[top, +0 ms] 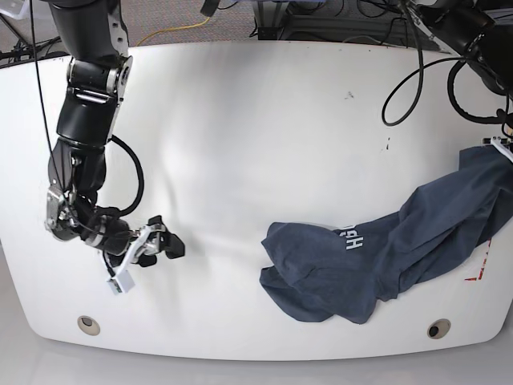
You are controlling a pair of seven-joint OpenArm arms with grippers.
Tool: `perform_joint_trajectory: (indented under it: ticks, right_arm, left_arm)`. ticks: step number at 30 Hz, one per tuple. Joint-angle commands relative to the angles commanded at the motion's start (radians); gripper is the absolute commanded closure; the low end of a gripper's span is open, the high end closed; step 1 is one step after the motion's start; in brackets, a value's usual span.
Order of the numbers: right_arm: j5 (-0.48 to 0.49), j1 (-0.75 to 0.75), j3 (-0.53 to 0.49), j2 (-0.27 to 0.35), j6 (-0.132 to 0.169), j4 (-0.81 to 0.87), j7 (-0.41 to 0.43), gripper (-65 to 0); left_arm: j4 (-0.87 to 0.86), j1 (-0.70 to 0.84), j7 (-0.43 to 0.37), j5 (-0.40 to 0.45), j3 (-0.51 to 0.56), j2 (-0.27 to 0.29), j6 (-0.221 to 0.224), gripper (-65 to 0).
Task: Fold the T-shirt properly
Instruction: 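Release the shirt with the right gripper and reach toward the shirt bundle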
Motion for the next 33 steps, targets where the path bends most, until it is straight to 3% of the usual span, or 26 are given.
perform_joint_trajectory:
  ticks: [3, 9, 17, 28, 33]
  right_arm:
    - [0.002, 0.014, -0.101, -0.011, -0.017, -0.075, 0.098, -47.4]
    - [0.000, 0.049, -0.227, -0.055, -0.018, -0.269, 0.273, -47.4]
    - [0.000, 0.063, -0.341, -0.095, -0.020, -0.416, 0.476, -47.4]
    - [-0.002, 0.133, -0.512, -0.184, -0.020, -0.623, 0.689, -47.4]
    - [-0.002, 0.152, -0.563, -0.236, -0.020, -0.657, 0.720, -47.4]
  left_arm:
    - [0.000, 0.029, 0.000, 0.000, -0.029, -0.002, 0.000, 0.0]
    - [0.000, 0.092, 0.000, 0.000, -0.041, -0.037, 0.000, 0.0]
    - [0.002, 0.218, 0.000, 0.000, -0.064, -0.034, 0.000, 0.0]
    - [0.002, 0.313, 0.000, 0.002, -0.094, -0.023, 0.000, 0.0]
    - [0.002, 0.330, 0.000, 0.002, -0.094, -0.015, 0.000, 0.0]
